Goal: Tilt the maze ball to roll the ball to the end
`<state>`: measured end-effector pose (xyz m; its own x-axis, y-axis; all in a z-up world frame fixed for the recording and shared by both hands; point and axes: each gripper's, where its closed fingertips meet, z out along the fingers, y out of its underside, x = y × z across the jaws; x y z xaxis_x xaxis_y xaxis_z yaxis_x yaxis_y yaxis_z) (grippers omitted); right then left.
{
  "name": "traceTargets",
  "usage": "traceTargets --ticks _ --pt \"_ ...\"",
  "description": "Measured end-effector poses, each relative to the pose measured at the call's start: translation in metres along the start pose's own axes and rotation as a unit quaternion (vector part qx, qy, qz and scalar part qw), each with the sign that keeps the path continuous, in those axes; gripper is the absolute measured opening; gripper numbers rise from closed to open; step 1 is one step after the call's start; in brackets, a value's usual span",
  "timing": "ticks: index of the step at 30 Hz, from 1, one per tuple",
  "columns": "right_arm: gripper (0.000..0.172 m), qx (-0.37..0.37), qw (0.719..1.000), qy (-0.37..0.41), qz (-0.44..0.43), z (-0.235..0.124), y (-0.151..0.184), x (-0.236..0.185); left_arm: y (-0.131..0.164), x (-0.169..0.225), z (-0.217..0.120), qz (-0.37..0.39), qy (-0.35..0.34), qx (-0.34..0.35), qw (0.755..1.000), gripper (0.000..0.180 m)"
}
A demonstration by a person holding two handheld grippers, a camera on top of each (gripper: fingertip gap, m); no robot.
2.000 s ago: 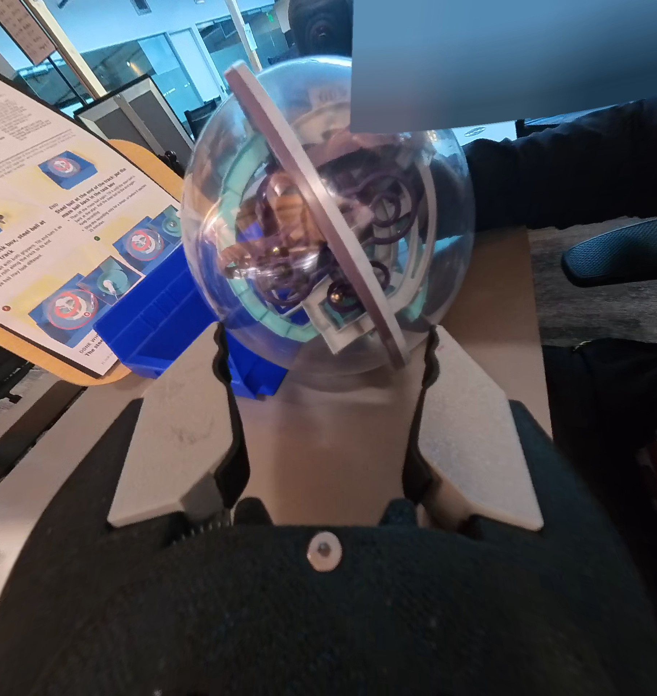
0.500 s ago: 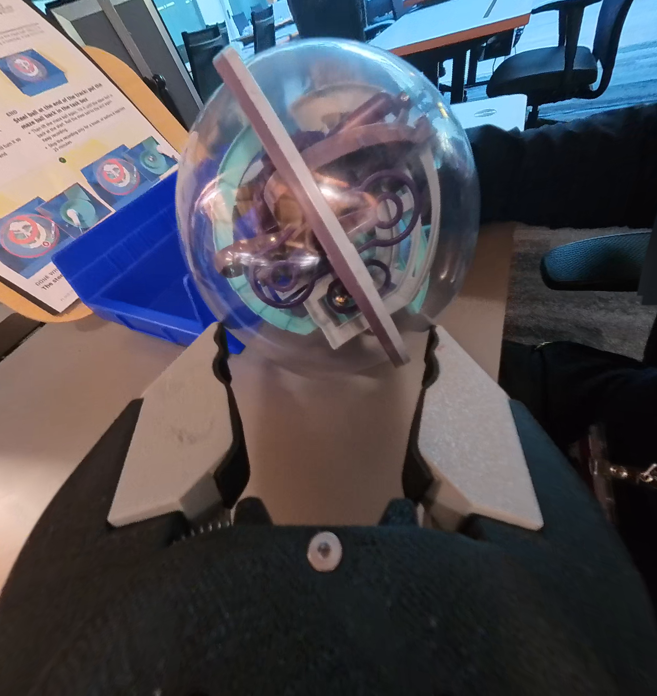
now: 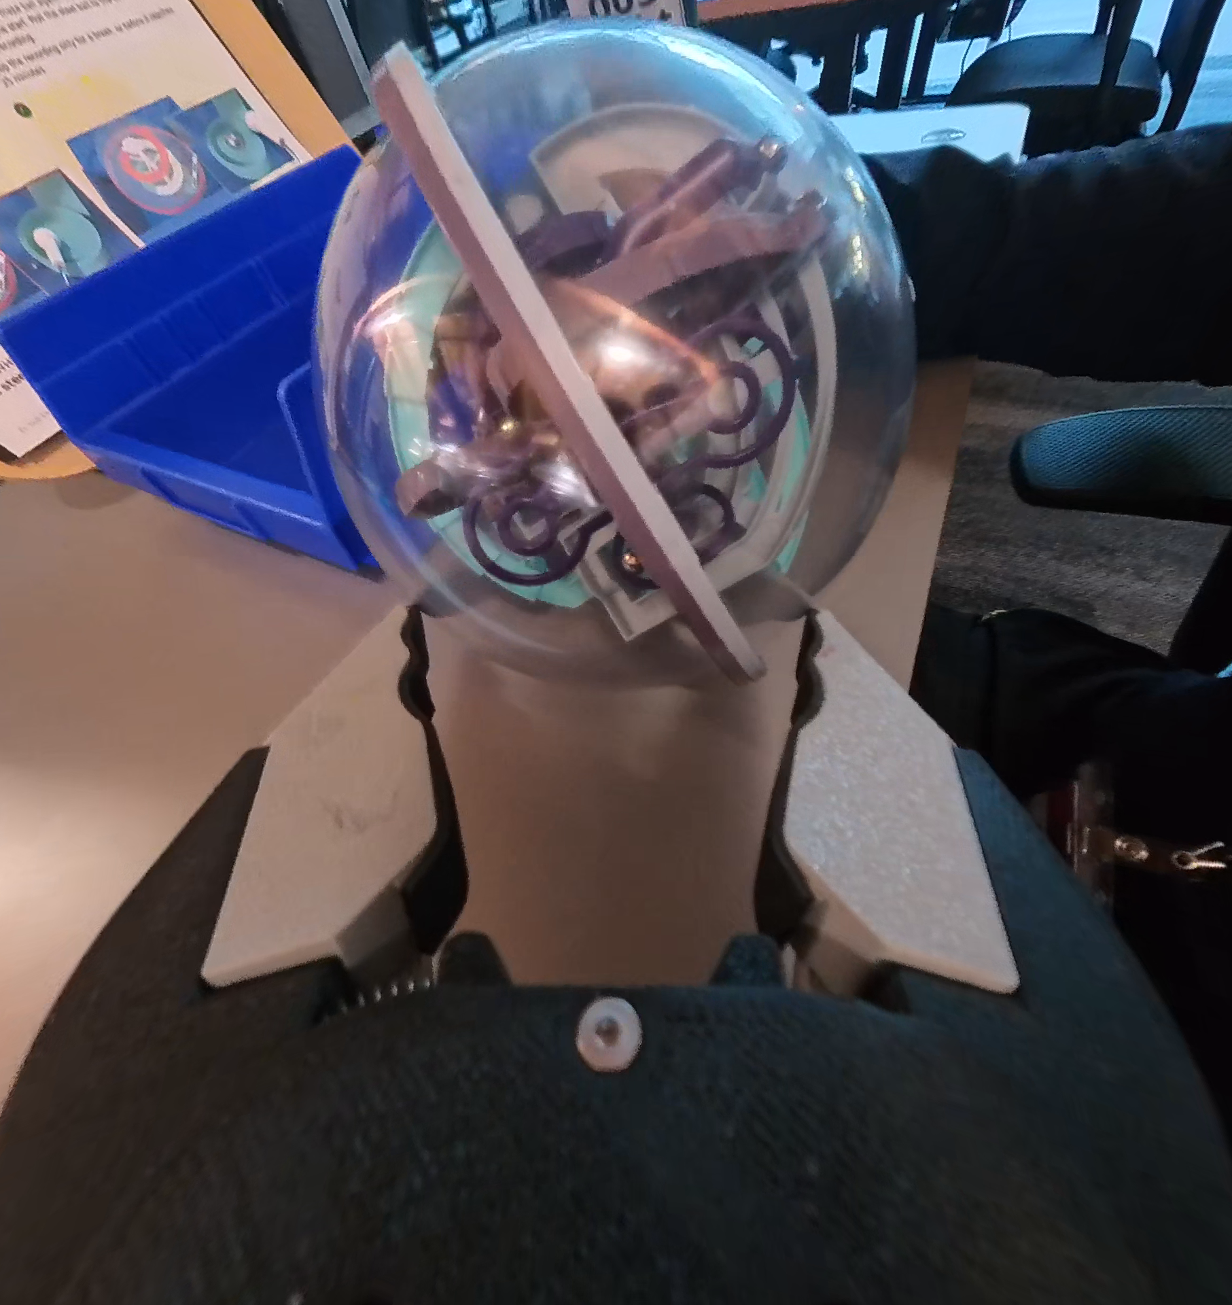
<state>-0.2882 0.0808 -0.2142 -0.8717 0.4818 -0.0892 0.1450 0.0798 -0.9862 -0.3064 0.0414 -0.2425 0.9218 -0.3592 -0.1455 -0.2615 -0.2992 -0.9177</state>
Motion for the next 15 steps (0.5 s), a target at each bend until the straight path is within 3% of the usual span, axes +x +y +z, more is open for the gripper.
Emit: traceTargets --ticks 15 --pt "0.157 -0.016 1.0 -0.009 0.019 0.0018 0.0072 0.0019 0.0072 0.0014 0.0011 -0.015 0.001 -0.01 1.0 0.102"
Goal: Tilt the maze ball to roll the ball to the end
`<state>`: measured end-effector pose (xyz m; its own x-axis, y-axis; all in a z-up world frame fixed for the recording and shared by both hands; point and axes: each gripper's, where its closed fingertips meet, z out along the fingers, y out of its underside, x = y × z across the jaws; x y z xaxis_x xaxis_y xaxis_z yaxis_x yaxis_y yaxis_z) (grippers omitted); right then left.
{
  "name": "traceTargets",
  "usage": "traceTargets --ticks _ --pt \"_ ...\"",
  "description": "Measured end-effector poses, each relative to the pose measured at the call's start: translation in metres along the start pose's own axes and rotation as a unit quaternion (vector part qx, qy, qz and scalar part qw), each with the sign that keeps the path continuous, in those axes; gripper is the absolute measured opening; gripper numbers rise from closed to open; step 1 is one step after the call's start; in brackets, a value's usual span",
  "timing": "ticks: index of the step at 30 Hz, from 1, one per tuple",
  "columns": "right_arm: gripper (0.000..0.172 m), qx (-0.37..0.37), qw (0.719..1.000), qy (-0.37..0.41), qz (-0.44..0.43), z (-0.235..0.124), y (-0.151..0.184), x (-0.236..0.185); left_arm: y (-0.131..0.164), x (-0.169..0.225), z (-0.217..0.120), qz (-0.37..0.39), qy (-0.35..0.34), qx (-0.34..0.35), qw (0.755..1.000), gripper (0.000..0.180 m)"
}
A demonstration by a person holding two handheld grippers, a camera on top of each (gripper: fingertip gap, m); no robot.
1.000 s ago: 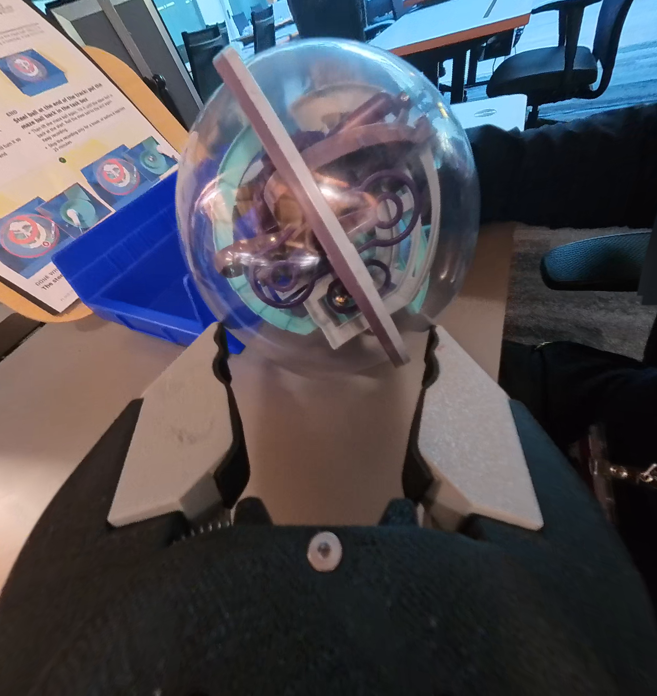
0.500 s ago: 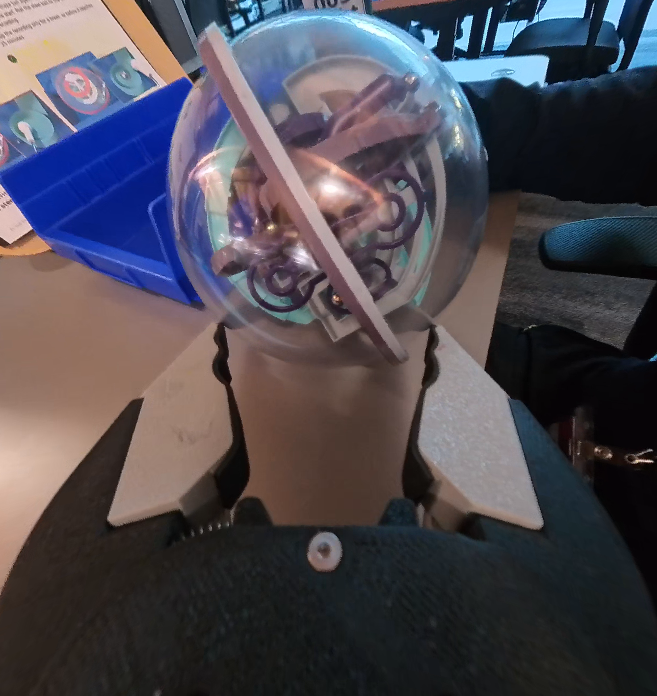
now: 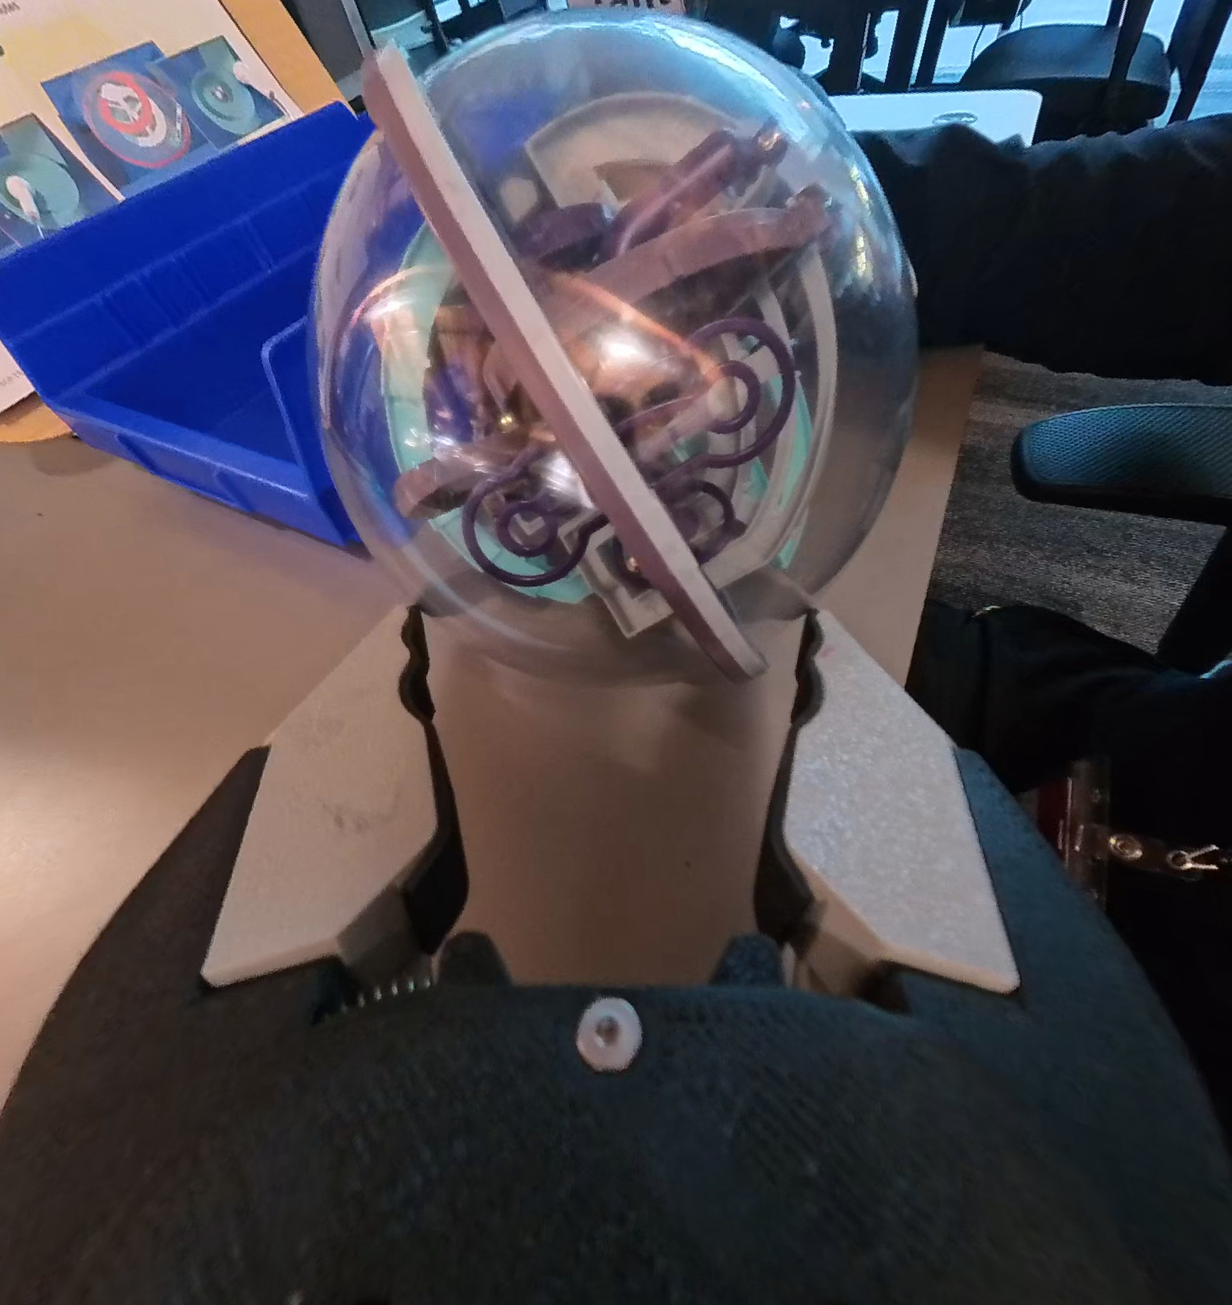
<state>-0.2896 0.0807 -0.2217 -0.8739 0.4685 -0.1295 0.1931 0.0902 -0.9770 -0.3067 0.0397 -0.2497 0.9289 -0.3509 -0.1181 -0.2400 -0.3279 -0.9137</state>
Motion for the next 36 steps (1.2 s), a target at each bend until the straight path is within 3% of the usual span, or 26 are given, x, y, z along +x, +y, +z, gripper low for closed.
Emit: traceTargets --ticks 24,36 --pt "0.156 0.002 0.999 -0.004 0.033 0.002 0.0 0.002 0.005 0.0 0.0 -0.014 -0.003 -0.009 1.0 0.1" --pt "0.156 -0.002 0.999 -0.018 0.048 0.004 0.002 0.001 0.013 0.003 -0.006 0.059 0.023 -0.013 0.998 0.098"
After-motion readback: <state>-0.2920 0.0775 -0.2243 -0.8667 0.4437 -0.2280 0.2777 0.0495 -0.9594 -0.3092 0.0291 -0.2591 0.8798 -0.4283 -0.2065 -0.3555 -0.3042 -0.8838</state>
